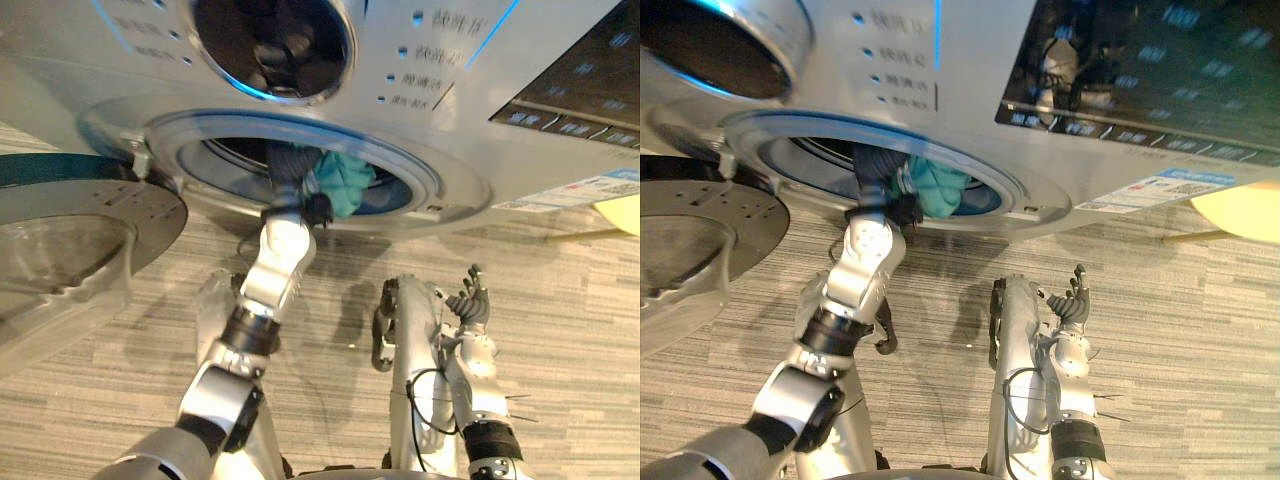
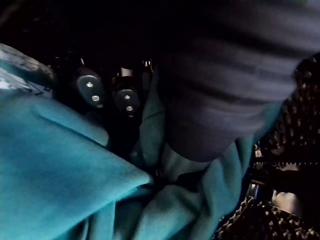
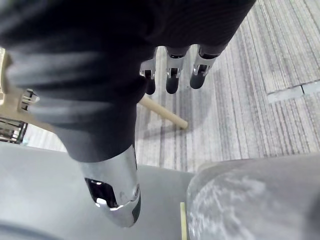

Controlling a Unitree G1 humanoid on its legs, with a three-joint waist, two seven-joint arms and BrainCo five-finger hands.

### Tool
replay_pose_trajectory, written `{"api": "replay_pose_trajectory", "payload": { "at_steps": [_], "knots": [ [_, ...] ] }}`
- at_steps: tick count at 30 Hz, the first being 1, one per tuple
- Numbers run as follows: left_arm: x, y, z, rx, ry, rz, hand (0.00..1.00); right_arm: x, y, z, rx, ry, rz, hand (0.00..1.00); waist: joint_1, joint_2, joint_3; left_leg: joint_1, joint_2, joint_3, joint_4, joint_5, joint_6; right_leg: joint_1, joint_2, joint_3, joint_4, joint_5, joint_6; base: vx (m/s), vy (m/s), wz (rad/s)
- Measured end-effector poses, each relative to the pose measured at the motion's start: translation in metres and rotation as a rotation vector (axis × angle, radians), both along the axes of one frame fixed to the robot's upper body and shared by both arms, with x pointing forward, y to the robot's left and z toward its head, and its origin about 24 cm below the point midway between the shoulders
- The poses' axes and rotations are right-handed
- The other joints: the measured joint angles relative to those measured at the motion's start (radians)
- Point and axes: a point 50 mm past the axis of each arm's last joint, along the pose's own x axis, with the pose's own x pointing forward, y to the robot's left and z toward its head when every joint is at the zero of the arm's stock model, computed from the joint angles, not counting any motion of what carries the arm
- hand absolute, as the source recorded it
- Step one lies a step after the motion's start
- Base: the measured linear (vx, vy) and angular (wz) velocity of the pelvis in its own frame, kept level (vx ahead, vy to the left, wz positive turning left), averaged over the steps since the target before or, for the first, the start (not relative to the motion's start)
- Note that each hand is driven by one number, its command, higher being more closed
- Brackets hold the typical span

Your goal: Pick up the laundry basket with both hands and put the clothes into the washing machine.

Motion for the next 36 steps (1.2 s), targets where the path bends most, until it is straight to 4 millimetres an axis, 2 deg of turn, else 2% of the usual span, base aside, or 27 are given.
{"api": "replay_pose_trajectory", "payload": {
  "at_steps": [1,3,4,7,10,15,22,26,28,30,32,33,34,36],
  "knots": [
    [0.002,0.001,0.004,0.014,-0.007,0.01,1.0,0.0,0.0,0.0,0.0,-0.001,0.0,0.0,-0.001,-0.002,0.001,-0.003,0.0,-0.002,0.003,0.0,0.0,-0.001,0.0,-0.001,0.003,0.0,0.0,0.02,-0.033,-0.08],
    [0.009,0.007,0.039,0.114,-0.086,0.086,1.0,0.003,0.001,0.004,-0.001,-0.022,0.003,0.0,-0.015,-0.017,0.002,-0.029,0.0,-0.016,0.017,0.0,0.0,-0.016,0.002,-0.009,0.014,0.0,0.0,0.01,-0.015,-0.01],
    [0.01,0.009,0.047,0.133,-0.102,0.104,0.0,0.004,0.001,0.004,0.0,-0.026,0.004,0.0,-0.021,-0.018,0.002,-0.036,0.0,-0.02,0.019,0.0,0.0,-0.018,0.002,-0.013,0.014,0.0,0.0,0.02,-0.023,-0.03],
    [0.008,0.014,0.074,0.227,-0.196,0.191,0.0,0.003,0.002,0.004,0.003,-0.028,0.008,0.0,-0.025,-0.035,0.009,-0.041,0.0,-0.023,0.023,0.0,0.0,-0.022,0.001,-0.015,0.014,0.0,0.0,0.0,0.0,0.0],
    [0.011,0.018,0.081,0.292,-0.211,0.256,0.0,0.003,0.002,0.004,0.002,-0.035,0.011,0.0,-0.024,-0.045,0.014,-0.042,0.0,-0.023,0.023,0.0,0.0,-0.022,0.0,-0.016,0.014,0.0,0.0,0.01,-0.01,0.0],
    [0.029,0.022,0.077,0.485,-0.105,0.348,0.0,0.003,0.001,0.004,0.004,-0.041,0.023,0.0,-0.022,-0.056,0.019,-0.055,-0.006,-0.029,0.019,0.001,0.0,-0.025,-0.003,-0.024,0.01,0.0,0.0,0.01,-0.009,0.02],
    [0.041,0.026,0.076,0.728,-0.007,0.416,0.0,0.009,0.002,0.007,0.018,-0.064,0.084,0.0,-0.019,-0.073,0.041,-0.08,-0.02,-0.047,0.008,0.012,0.0,-0.03,-0.011,-0.047,-0.005,0.0,-0.001,0.04,-0.019,0.04],
    [0.043,0.026,0.073,0.745,0.02,0.412,0.0,0.014,0.003,0.013,0.013,-0.081,0.097,0.0,-0.012,-0.072,0.056,-0.08,-0.037,-0.047,-0.008,0.026,-0.001,-0.023,-0.021,-0.054,-0.014,0.0,0.0,0.05,-0.016,0.11],
    [0.041,0.023,0.073,0.729,0.008,0.4,0.0,0.015,0.007,0.012,0.014,-0.08,0.113,0.0,0.007,-0.07,0.059,-0.076,-0.038,-0.052,-0.02,0.03,-0.004,-0.013,-0.022,-0.063,-0.026,0.0,-0.001,0.04,-0.025,0.06],
    [0.034,0.024,0.068,0.648,-0.03,0.369,0.0,0.015,0.011,0.012,0.01,-0.076,0.129,0.0,0.013,-0.069,0.06,-0.061,-0.047,-0.057,-0.038,0.035,-0.009,0.007,-0.028,-0.073,-0.042,0.0,-0.001,0.05,-0.022,0.13],
    [0.028,0.029,0.046,0.561,-0.032,0.34,0.0,0.012,0.012,0.007,0.009,-0.055,0.128,0.0,0.018,-0.069,0.06,-0.024,-0.052,-0.056,-0.062,0.037,-0.013,0.045,-0.038,-0.081,-0.066,0.0,-0.002,0.08,-0.01,0.12],
    [0.025,0.031,0.028,0.527,-0.009,0.32,0.0,0.009,0.012,0.002,0.002,-0.031,0.127,0.0,0.029,-0.069,0.06,0.007,-0.052,-0.056,-0.08,0.038,-0.014,0.077,-0.039,-0.088,-0.086,-0.001,-0.002,0.08,-0.01,0.09],
    [0.024,0.031,0.019,0.513,0.008,0.305,0.0,0.007,0.012,-0.001,-0.002,-0.016,0.127,0.0,0.032,-0.069,0.06,0.025,-0.053,-0.055,-0.091,0.039,-0.015,0.097,-0.04,-0.093,-0.098,-0.001,-0.003,0.1,-0.01,0.15],
    [0.014,0.034,-0.026,0.445,0.088,0.251,0.0,-0.004,0.012,-0.018,0.002,0.067,0.124,0.0,0.04,-0.067,0.059,0.113,-0.072,-0.048,-0.153,0.044,-0.025,0.19,-0.056,-0.113,-0.156,-0.006,-0.013,0.12,-0.017,0.32]
  ]
}}
